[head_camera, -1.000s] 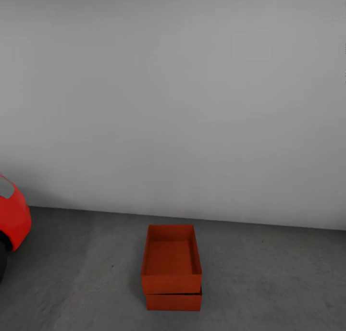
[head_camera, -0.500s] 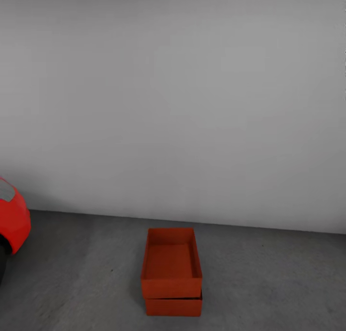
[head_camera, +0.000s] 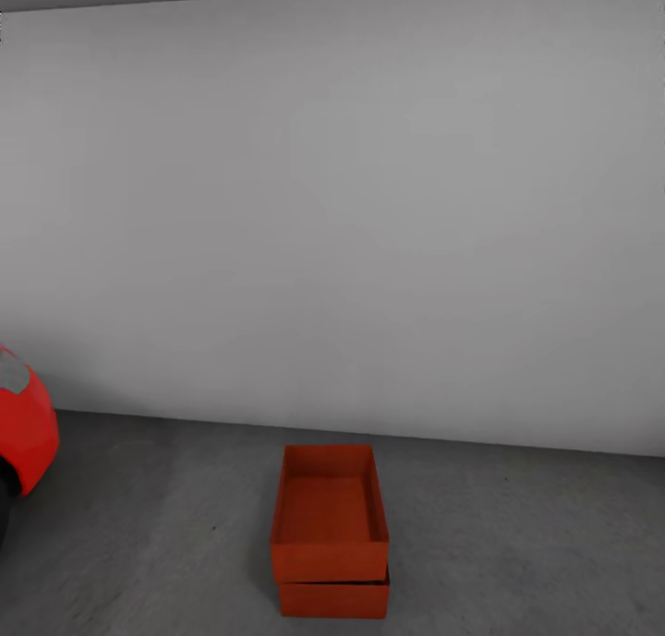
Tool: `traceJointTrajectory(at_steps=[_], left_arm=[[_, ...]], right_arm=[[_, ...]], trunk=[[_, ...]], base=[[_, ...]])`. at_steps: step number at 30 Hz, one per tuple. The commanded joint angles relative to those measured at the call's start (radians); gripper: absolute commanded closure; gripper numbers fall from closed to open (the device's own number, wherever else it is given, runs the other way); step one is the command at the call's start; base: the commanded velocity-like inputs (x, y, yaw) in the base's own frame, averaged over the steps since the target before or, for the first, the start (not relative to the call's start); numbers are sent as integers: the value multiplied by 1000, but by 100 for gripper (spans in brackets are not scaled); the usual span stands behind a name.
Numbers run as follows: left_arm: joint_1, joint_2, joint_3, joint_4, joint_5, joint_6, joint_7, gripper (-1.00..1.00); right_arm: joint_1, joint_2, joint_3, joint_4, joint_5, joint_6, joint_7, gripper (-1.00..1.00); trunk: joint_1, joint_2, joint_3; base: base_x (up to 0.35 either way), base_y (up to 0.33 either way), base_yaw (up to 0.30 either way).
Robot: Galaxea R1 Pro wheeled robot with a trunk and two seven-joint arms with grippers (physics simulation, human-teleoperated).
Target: Move the two storage containers from the living room to the garage. In the garage, place one container on the floor and stack the other container on top of it (either order is fine).
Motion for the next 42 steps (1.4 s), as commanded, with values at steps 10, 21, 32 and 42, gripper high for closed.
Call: traceJointTrajectory(at_steps=[10,21,32,42], left_arm=[[0,0,-3,1,6,-5,-1,-100],[0,0,-3,1,6,-8,-1,-100],[0,0,-3,1,6,-11,-1,-100],[0,1,-3,-1,3,-12,0,-100]], right_arm=[[-2,-1,4,3,-2,-6,3,-100],[-1,-1,4,3,-2,-6,3,-100],[-1,-2,4,3,-2,-6,3,-100],[-2,-7,6,2,2,-3,1,-100]], trunk=[[0,-1,15],[0,-1,33],[0,-1,51],[0,-1,54]], base=[[0,0,0],[0,0,0],[0,0,0],[0,0,0]])
